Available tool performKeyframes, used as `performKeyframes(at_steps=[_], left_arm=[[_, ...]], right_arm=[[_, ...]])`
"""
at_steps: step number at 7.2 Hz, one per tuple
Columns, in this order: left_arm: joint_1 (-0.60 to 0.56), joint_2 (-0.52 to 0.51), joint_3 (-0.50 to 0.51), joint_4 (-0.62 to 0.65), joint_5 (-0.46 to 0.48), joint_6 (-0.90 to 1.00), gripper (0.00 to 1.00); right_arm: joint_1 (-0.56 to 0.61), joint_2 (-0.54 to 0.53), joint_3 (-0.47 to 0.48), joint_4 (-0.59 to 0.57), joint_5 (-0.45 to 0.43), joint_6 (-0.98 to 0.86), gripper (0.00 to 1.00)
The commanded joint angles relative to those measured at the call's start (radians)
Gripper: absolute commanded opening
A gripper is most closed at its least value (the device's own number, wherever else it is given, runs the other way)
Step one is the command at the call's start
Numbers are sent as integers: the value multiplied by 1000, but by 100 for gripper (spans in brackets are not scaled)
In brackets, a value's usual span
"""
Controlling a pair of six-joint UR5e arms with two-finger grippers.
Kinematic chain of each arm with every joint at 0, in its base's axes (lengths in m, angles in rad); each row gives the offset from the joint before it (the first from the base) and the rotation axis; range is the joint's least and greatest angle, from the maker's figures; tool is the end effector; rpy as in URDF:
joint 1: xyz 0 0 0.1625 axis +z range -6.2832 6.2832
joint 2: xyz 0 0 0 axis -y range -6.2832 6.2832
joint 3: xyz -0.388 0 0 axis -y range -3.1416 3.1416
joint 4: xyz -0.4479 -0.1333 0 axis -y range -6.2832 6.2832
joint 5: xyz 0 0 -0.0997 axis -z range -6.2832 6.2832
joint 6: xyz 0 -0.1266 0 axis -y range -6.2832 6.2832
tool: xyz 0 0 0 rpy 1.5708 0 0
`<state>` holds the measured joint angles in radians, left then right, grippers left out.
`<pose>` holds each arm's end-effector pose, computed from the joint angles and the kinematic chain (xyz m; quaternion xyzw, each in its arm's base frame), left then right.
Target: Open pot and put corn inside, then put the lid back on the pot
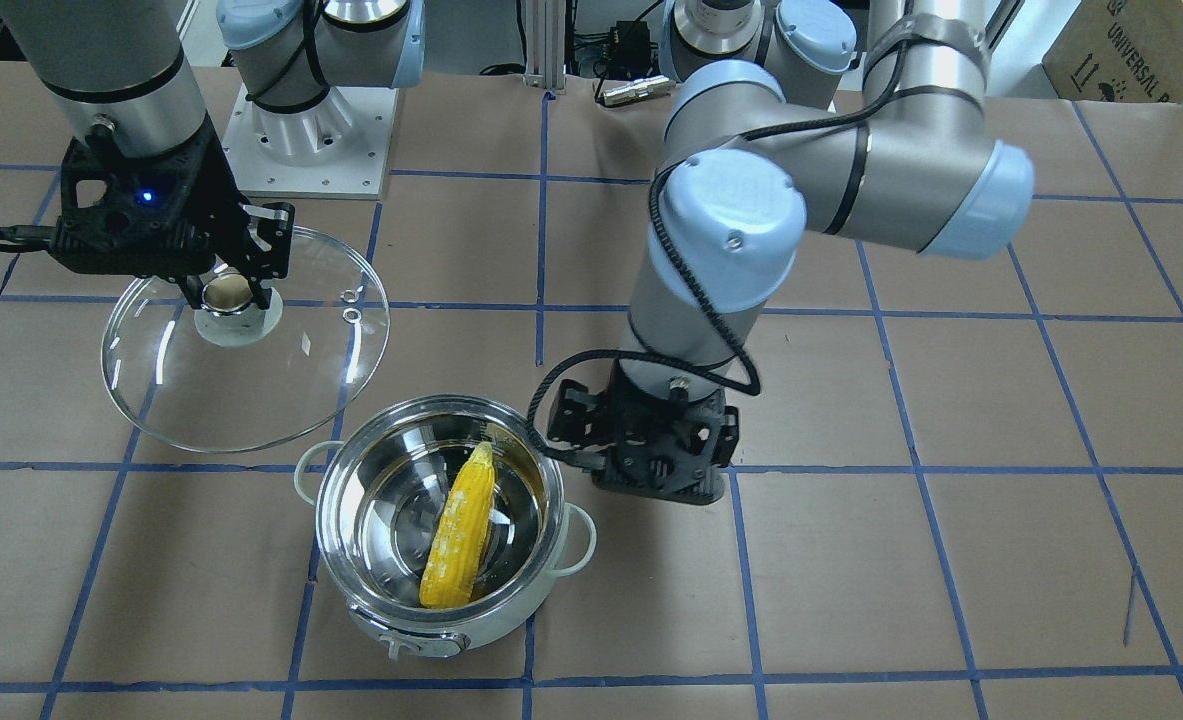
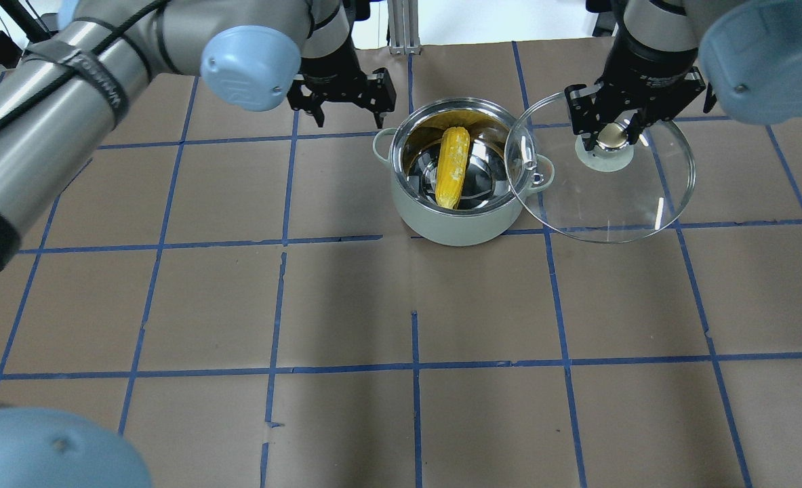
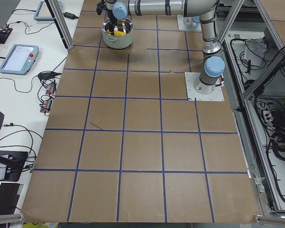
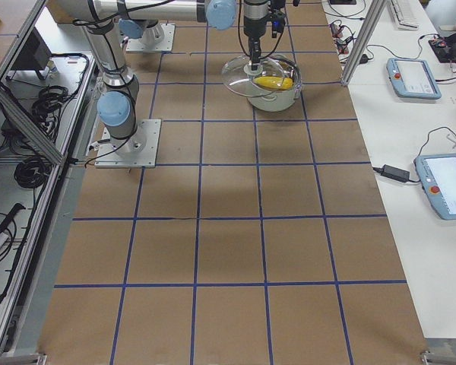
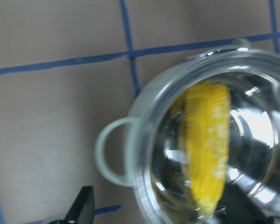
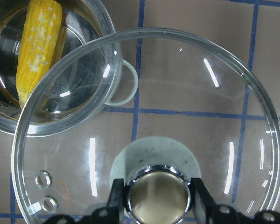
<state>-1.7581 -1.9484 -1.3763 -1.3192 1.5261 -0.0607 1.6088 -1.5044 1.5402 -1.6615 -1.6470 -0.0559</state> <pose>-0.2653 -0.6536 0.3223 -0.0640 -0.9971 0.0312 0.0264 0.1456 -0.5747 0.4130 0.0458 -0.9978 0.0271 0.0383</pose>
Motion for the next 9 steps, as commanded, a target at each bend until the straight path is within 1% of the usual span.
performKeyframes(at_steps=[1, 2, 3, 4, 5, 6, 7, 9], left_arm=[[93, 193, -119, -111, 51, 48, 100], [126, 238, -113, -171, 52, 64, 100], [134, 274, -115, -211, 77, 64, 100], [146, 293, -115, -216, 95, 65, 100], [149, 302, -107, -225, 89, 65, 100], [152, 312, -89, -254, 88, 65, 100], [157, 298, -66, -276, 88, 65, 100], [180, 278, -47, -273, 85, 76, 100]], right_arm=[[89, 87, -75, -24, -2, 27, 42], [118, 142, -109, -50, -1, 31, 42], [146, 192, -144, -69, 3, 31, 42], [157, 241, -185, -73, 12, 30, 42], [157, 281, -205, -96, 69, 31, 42], [157, 306, -206, -127, 73, 30, 42], [157, 328, -206, -144, 73, 30, 42], [160, 375, -206, -187, 65, 33, 42]])
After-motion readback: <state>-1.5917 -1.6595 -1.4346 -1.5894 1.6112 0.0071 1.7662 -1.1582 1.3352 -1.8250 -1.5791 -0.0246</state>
